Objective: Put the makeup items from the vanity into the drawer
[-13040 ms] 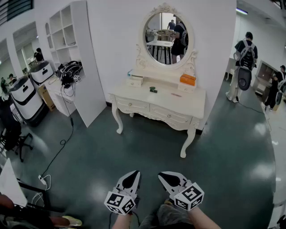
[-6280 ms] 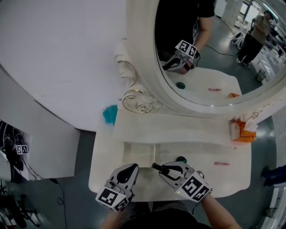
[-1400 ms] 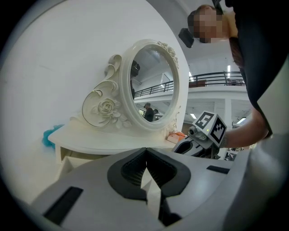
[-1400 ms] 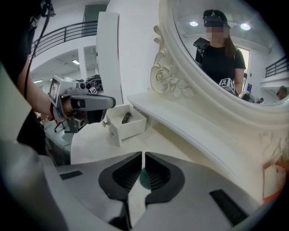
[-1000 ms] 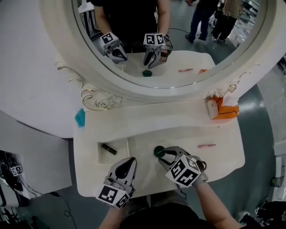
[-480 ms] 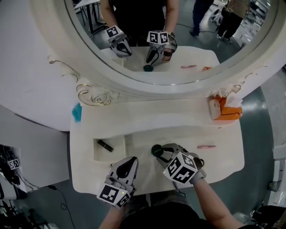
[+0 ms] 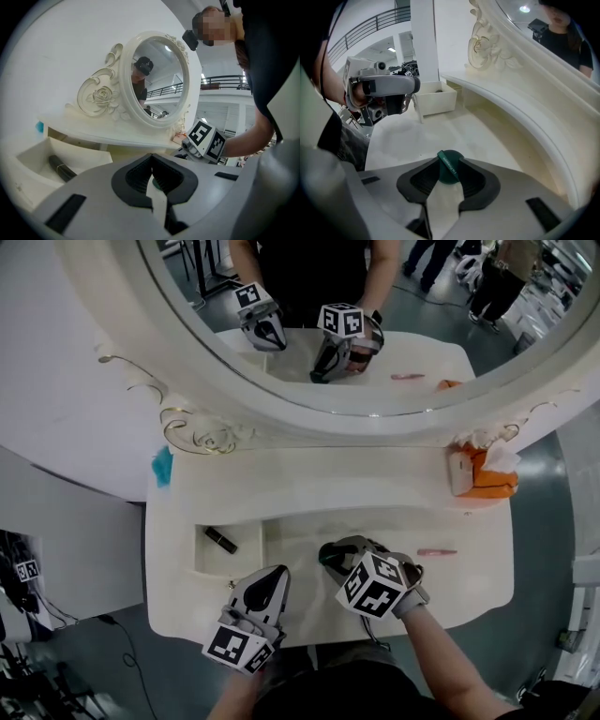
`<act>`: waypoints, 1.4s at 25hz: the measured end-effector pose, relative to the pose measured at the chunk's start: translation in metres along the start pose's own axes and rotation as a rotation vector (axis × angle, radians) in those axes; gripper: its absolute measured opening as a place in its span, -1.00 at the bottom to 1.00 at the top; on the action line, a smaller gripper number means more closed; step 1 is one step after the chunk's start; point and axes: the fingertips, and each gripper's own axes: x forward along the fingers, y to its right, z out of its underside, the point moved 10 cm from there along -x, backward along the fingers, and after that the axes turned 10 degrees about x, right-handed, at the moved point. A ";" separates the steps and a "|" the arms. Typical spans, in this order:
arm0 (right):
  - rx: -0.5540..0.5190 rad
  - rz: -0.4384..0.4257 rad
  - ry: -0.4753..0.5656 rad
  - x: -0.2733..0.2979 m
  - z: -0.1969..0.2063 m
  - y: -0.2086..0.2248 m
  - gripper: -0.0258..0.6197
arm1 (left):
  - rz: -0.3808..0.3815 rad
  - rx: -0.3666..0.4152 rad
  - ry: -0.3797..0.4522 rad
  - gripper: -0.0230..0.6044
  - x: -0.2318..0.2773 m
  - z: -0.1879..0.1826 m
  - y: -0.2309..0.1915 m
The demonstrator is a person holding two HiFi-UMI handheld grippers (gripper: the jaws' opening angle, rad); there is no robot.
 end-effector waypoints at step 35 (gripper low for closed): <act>-0.081 0.037 0.149 -0.045 -0.065 -0.036 -0.85 | -0.007 0.026 0.048 -0.88 -0.026 -0.016 -0.013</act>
